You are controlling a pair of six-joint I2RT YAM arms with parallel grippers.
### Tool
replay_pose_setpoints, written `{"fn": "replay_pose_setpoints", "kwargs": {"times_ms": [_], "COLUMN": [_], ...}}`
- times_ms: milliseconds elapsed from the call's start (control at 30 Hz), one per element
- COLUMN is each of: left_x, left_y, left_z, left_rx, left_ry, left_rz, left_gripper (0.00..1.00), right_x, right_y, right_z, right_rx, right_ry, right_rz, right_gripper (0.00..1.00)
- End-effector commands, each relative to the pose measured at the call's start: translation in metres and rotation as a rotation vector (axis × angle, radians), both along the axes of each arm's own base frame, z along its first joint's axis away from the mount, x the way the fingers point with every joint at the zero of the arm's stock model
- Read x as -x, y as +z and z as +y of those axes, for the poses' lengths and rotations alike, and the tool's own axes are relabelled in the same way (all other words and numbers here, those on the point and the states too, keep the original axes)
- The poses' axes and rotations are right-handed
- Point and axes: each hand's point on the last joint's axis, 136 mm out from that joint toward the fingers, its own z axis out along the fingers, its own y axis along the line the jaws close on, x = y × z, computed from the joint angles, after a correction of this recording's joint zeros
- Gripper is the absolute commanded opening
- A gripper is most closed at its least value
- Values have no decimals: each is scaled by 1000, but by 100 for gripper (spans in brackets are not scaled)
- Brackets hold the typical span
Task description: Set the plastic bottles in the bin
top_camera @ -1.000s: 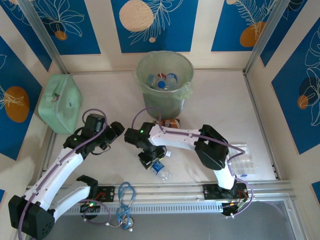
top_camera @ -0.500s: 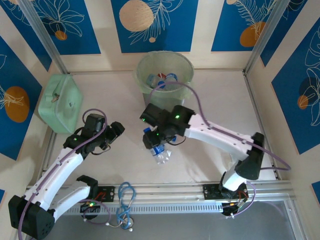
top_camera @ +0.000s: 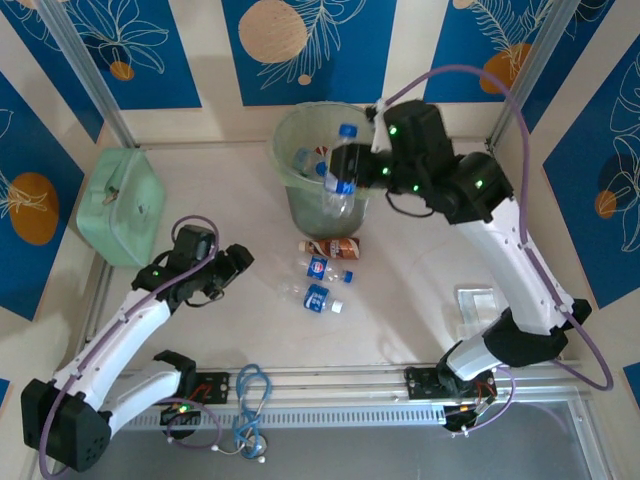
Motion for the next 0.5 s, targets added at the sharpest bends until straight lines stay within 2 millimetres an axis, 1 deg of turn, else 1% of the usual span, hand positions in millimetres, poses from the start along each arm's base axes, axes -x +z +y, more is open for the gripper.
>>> {"fn": "replay_pose_setpoints", "kwargs": {"times_ms": [0,67,200,367,467], "left_x": [-4,-4,-1,0,2], "left_y": [15,17,21,21,16], "left_z": [-21,-33,-58,-76,-82], "left_rx": [27,13,-42,-103,-111], "left_ry": [-105,-173,-324,-437,-462], "left_rz": [-55,-60,-84,-101,-88], "left_gripper": [80,80,80,80,80], "right_x": [-30,-48,-81,-111,-129], "right_y": [5,5,-1,-15,-29], "right_z": [-6,-13,-22,-26,-27], "right_rx": [5,1,15,43,74], "right_ry": [-28,-57,-96,-123,-137], "right_rz": [-16,-9,11,30,42], "right_gripper": [47,47,46,46,46]}}
